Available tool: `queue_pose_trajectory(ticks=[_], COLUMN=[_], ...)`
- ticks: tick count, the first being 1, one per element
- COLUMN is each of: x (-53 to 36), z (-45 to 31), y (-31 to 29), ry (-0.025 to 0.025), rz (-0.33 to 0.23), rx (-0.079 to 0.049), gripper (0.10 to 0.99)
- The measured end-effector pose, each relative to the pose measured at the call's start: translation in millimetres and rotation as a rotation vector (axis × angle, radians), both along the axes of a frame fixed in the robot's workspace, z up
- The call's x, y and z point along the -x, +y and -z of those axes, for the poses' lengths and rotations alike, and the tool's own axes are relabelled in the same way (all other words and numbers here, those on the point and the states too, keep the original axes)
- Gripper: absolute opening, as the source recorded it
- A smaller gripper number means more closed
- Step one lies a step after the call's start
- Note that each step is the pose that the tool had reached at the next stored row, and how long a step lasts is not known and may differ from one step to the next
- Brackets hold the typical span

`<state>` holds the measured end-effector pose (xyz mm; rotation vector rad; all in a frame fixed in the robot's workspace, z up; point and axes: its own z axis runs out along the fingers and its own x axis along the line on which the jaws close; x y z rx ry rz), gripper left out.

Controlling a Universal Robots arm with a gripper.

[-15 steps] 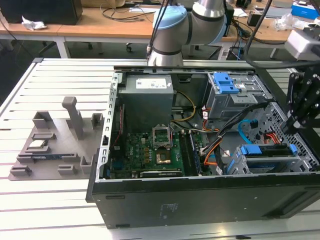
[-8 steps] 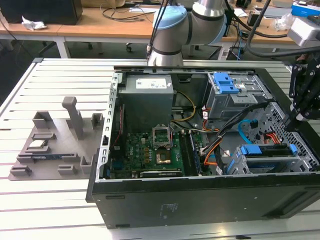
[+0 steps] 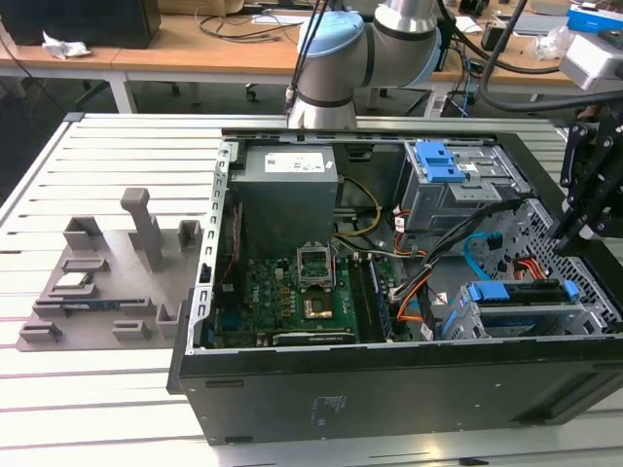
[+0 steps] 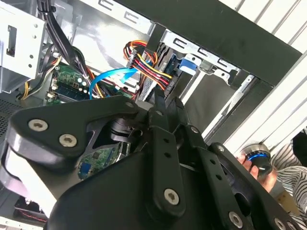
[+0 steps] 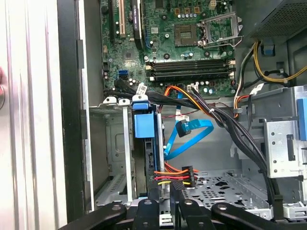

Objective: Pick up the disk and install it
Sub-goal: 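Insert the second disk wire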

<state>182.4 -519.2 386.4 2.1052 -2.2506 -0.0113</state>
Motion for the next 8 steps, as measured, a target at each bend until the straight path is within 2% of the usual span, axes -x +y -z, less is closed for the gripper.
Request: queue_pose_trajectory(ticks=[1,4,6,8], x=[1.1,13.2,34.5,42.0], z=[-0.1,0.1,0.5,0.8], y=[0.6,4.8,13.6,19.0], ry=[0.0,0.0,0.0,0.0], rz=[0.0,0.0,0.0,0.0], rx=[0.0,0.0,0.0,0.0], gripper=[0.239,0.239,0.239,0.239])
